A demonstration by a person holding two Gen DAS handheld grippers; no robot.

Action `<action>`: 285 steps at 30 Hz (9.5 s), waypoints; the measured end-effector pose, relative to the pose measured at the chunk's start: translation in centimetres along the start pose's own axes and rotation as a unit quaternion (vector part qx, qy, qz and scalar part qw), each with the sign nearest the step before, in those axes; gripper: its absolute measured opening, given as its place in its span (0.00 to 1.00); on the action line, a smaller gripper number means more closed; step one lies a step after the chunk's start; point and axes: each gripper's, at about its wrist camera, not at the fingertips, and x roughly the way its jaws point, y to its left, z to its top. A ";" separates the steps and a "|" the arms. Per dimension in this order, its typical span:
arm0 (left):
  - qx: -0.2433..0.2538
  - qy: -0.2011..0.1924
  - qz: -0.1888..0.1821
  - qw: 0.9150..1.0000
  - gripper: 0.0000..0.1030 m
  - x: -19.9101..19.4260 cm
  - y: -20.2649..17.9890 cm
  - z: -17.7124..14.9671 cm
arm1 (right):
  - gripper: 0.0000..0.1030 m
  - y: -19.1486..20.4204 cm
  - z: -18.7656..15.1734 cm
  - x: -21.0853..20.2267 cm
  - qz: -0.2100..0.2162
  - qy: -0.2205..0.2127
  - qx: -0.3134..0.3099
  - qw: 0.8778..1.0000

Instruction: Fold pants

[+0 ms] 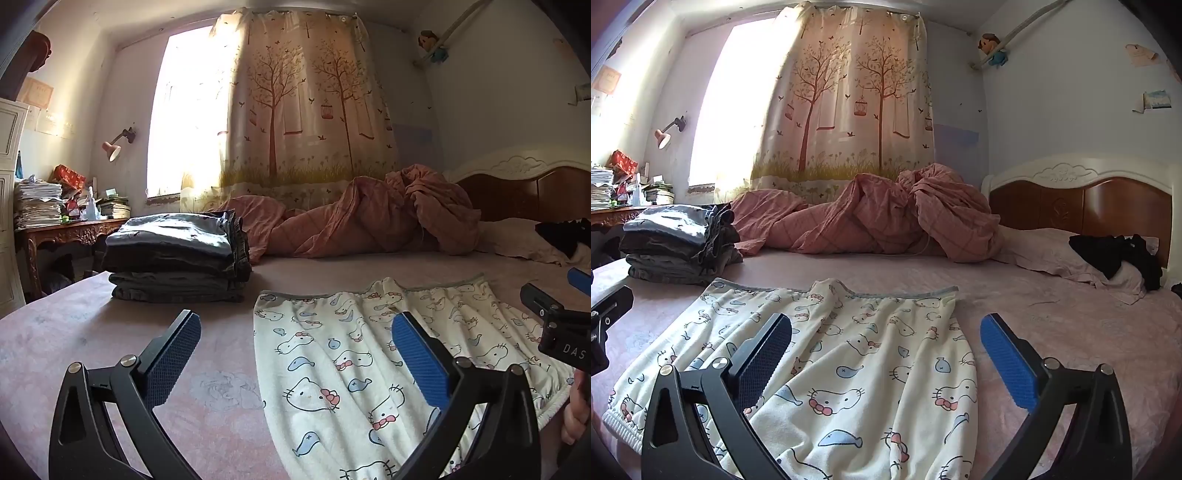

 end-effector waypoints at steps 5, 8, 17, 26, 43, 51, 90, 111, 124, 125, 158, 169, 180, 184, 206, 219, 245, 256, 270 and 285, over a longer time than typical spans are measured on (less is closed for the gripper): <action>-0.004 0.003 0.000 1.000 1.00 -0.5 0.6 0.2 | 0.99 0.0 0.0 -0.1 0.001 0.000 -0.002 1.000; -0.008 0.005 0.002 1.000 1.00 -0.6 0.9 0.0 | 0.99 0.1 -0.1 0.2 0.000 0.001 -0.003 1.000; -0.014 0.007 0.002 1.000 1.00 -0.5 1.2 0.1 | 0.99 0.1 0.0 0.2 0.000 0.001 -0.006 1.000; -0.014 0.007 0.003 1.000 1.00 -0.5 1.2 0.1 | 0.99 0.1 -0.1 0.2 0.000 0.001 -0.006 1.000; -0.014 0.007 0.002 1.000 1.00 -0.5 1.3 0.0 | 0.99 0.1 -0.2 0.3 0.000 0.001 -0.006 1.000; -0.011 0.006 0.004 1.000 1.00 -0.5 1.6 0.1 | 1.00 -0.1 -0.1 0.3 0.000 0.002 -0.006 1.000; 0.025 -0.014 0.023 0.999 1.00 -1.5 0.7 -0.2 | 1.00 -0.5 0.1 -0.9 0.017 -0.020 0.018 1.000; 0.021 -0.004 0.025 0.999 1.00 -1.0 0.4 -0.2 | 1.00 -1.6 0.2 -0.5 0.026 0.000 0.043 0.999; 0.026 0.001 0.023 0.999 1.00 -0.8 0.1 -0.4 | 0.99 -2.2 0.0 0.3 0.027 0.016 0.060 0.998; 0.026 0.000 0.023 0.999 1.00 -0.8 0.1 -0.4 | 0.99 -2.2 0.0 0.4 0.027 0.018 0.062 0.998; 0.148 0.152 -0.284 0.935 0.31 -7.0 -19.9 -2.2 | 0.95 -24.3 14.0 2.3 0.194 -0.019 0.209 0.958; 0.119 0.186 -0.263 0.939 0.14 -5.1 -21.5 -4.5 | 0.76 -25.3 11.3 17.4 0.276 0.114 0.222 0.928; 0.118 0.186 -0.278 0.935 0.10 -5.0 -21.2 -4.6 | 0.35 -22.2 0.6 36.4 0.198 0.339 0.227 0.891; 0.117 0.186 -0.274 0.936 0.10 -4.9 -21.5 -4.5 | 0.31 -22.3 0.0 38.9 0.219 0.357 0.222 0.881; 0.088 0.156 -0.321 0.930 0.09 -7.6 -20.2 -1.6 | 0.02 -24.0 9.2 33.6 0.171 0.293 0.192 0.921; 0.036 0.145 -0.239 0.960 0.08 -8.3 -11.4 0.0 | 0.02 -13.8 16.0 31.3 0.218 0.258 0.185 0.923; -0.029 0.193 -0.154 0.969 0.08 -5.9 1.8 -5.9 | 0.02 21.1 16.4 33.3 0.279 0.315 0.045 0.906; -0.038 0.194 -0.156 0.968 0.08 -6.4 1.6 -6.7 | 0.02 28.3 11.2 35.8 0.331 0.365 0.016 0.870; -0.033 0.193 -0.150 0.969 0.56 -6.8 1.4 -6.5 | 0.22 30.9 6.3 36.8 0.327 0.405 0.056 0.852; -0.012 0.127 -0.119 0.985 0.68 -9.1 3.2 -2.9 | 0.66 15.5 16.3 20.8 0.385 0.207 0.064 0.897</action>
